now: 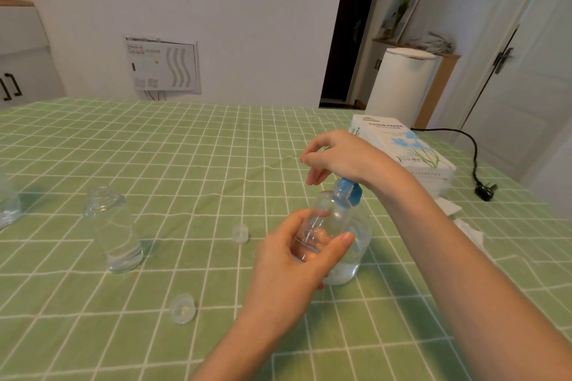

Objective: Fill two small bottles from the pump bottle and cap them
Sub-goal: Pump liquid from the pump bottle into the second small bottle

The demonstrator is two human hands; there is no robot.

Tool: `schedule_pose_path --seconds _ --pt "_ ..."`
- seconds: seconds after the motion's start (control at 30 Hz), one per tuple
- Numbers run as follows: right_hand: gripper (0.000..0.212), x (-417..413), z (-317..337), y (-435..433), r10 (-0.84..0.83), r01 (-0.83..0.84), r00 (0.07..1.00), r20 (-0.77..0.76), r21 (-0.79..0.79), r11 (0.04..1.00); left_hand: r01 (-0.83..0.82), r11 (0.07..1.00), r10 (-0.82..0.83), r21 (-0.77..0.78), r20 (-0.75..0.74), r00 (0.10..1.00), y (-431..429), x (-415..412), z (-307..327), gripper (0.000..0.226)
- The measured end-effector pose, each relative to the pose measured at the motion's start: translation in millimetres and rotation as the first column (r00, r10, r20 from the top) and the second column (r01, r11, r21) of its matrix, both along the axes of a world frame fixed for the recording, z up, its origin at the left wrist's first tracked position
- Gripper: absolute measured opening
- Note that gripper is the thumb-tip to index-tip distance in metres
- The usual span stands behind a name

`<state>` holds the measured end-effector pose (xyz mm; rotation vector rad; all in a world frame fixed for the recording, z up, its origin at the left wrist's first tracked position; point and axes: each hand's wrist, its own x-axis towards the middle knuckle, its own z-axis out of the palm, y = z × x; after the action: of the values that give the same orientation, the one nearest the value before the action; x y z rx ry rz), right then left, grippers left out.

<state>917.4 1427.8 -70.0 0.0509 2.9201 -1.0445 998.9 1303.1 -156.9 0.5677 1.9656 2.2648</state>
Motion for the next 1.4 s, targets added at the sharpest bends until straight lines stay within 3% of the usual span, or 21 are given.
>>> schedule_pose_path --seconds 0.23,0.7,1.07,1.4 --pt "0.012 0 10 3 -0.033 0.038 0.996 -0.079 0.060 0.997 0.001 1.000 -0.001 0.013 -0.025 1.000 3 0 3 0.032" --pt "0.012 -2 1 2 0.000 0.000 0.999 0.036 0.011 1.000 -0.022 1.000 0.022 0.000 -0.007 1.000 2 1 1 0.031" --pt "0.013 -1 10 3 0.005 0.000 0.996 -0.086 0.066 0.998 0.000 1.000 0.000 0.005 -0.030 1.000 3 1 3 0.034" --pt "0.014 -3 3 2 0.005 -0.005 1.000 -0.013 -0.002 1.000 -0.018 1.000 0.018 0.004 -0.020 1.000 4 1 0 0.033"
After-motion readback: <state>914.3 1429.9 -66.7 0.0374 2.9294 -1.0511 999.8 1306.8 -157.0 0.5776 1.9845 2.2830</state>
